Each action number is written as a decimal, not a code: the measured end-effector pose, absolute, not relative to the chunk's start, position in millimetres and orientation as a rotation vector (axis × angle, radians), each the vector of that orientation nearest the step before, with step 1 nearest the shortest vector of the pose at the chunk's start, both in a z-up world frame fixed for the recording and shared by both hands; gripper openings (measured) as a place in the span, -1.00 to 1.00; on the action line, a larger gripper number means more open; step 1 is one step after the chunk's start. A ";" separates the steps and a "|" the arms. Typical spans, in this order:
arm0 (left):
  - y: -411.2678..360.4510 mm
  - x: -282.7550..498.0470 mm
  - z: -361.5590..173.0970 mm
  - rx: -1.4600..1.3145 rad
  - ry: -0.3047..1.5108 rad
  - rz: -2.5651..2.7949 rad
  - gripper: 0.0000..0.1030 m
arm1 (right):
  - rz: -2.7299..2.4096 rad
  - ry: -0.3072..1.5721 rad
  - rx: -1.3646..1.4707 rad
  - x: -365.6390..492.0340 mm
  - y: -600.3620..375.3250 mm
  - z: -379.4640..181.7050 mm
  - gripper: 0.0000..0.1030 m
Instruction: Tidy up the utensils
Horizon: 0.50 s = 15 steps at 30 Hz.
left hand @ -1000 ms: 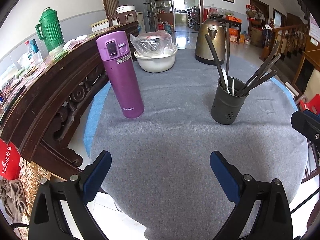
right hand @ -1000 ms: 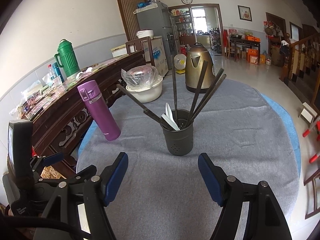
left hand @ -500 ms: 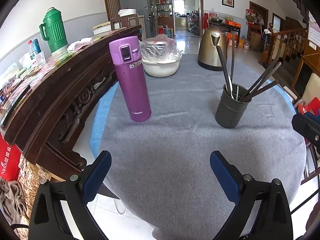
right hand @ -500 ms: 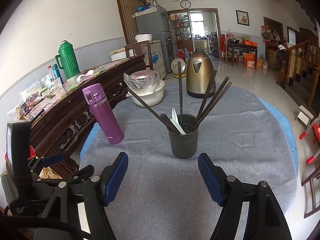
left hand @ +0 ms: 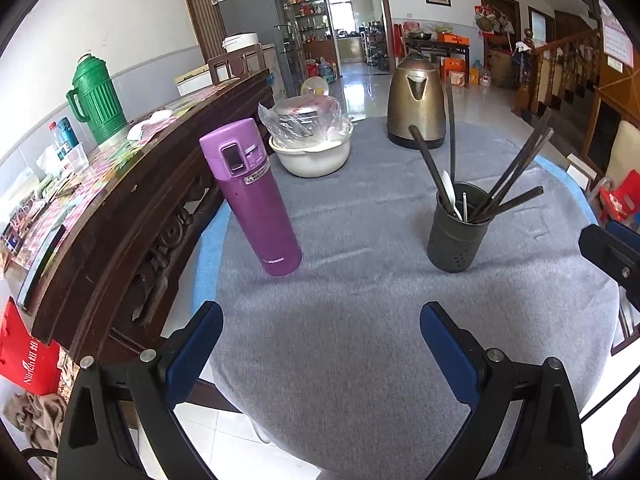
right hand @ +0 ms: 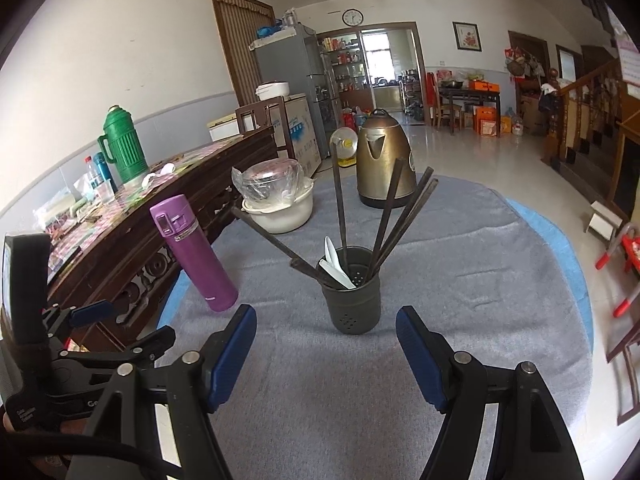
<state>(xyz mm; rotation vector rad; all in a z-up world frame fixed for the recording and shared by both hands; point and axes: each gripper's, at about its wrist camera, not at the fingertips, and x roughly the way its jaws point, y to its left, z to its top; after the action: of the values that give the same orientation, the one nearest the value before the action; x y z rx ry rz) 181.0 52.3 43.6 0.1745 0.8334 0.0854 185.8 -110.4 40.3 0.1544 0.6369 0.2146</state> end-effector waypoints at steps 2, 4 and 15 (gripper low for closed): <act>47.1 181.0 45.1 0.192 0.836 0.101 0.92 | 0.224 0.635 0.166 189.2 -116.4 38.4 0.47; 42.2 180.5 47.1 0.200 0.836 0.117 0.92 | 0.234 0.638 0.176 192.7 -121.5 36.1 0.47; 17.9 175.0 57.3 0.217 0.845 0.242 0.92 | 0.330 0.630 0.195 201.7 -155.3 23.7 0.47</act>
<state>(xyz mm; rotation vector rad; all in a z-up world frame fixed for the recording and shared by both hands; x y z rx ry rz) 175.0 17.9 57.3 0.2174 0.8448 0.2418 201.7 -155.3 23.7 0.1950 0.6304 0.3304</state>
